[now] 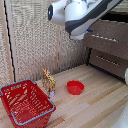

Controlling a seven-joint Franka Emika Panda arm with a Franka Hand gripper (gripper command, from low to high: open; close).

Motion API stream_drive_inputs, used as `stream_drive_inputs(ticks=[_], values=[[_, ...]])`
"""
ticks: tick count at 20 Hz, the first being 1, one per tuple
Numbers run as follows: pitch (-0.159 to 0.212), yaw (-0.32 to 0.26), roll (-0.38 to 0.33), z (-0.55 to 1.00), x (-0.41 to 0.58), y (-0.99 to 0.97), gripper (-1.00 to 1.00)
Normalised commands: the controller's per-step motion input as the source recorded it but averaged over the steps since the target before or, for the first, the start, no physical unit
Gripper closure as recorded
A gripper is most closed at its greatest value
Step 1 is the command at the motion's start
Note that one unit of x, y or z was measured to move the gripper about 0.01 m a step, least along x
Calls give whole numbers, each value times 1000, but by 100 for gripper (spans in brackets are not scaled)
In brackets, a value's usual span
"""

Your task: Compassionately, move the pinch receptors towards pink recepticle. Embrace the recepticle delicately and rise accordingly. Progress forward guided by applied tension and move towards the highest section of the storage unit. Place the recepticle delicately and shut the storage unit.

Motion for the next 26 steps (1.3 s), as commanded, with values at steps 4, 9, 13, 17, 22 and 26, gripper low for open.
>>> stream_drive_inputs(ticks=[4, 9, 13, 17, 22, 26], values=[[-13, -1, -24, -147, -133, -291, -100], [-60, -2, 0, 58, -5, -532, -100], [-69, 26, 0, 169, 0, -527, -100], [-55, 44, 0, 99, 0, -516, -100], [-10, 50, -14, 133, 0, -339, -100], [33, 68, -38, 162, 31, -307, 100]])
